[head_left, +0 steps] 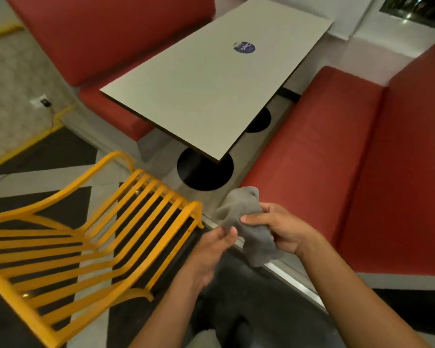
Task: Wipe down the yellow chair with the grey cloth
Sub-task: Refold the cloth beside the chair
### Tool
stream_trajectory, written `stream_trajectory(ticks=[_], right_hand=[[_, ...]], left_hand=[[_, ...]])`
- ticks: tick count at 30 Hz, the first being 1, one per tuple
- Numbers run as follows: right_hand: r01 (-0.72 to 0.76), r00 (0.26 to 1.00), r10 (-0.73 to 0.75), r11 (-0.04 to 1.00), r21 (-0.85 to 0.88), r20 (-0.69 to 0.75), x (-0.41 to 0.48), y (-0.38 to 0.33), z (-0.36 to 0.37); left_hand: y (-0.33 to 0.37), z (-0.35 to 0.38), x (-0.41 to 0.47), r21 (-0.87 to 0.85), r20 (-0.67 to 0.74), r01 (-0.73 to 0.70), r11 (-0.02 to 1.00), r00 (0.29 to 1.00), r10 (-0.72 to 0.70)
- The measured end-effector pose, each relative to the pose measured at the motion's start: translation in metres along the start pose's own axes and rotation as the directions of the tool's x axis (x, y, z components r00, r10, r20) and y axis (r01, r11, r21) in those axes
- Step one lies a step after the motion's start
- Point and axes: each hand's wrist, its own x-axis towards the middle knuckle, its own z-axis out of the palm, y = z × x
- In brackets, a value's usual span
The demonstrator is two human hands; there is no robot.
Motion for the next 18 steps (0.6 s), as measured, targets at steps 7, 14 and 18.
stream_trajectory(ticks=[7, 14, 18], right_hand=[[-0.011, 0.997, 0.02, 0.993, -0.113, 0.074, 0.016, -0.026, 0.009], [0.01, 0.994, -0.064, 0.849, -0.529, -0.085, 0.033, -0.04, -0.005], [0.066, 0.994, -0.09, 0.936, -0.345, -0.056, 0.048, -0.046, -0.005]], left_hand=[[0.014, -0.016, 0.028, -0.054, 0.013, -0.092, 0.994, 0.996, 0.093], [0.02, -0.031, 0.018, -0.016, -0.054, 0.054, 0.998, 0.997, -0.055], [0.024, -0.035, 0.014, 0.027, -0.124, 0.06, 0.998, 0.991, -0.057]])
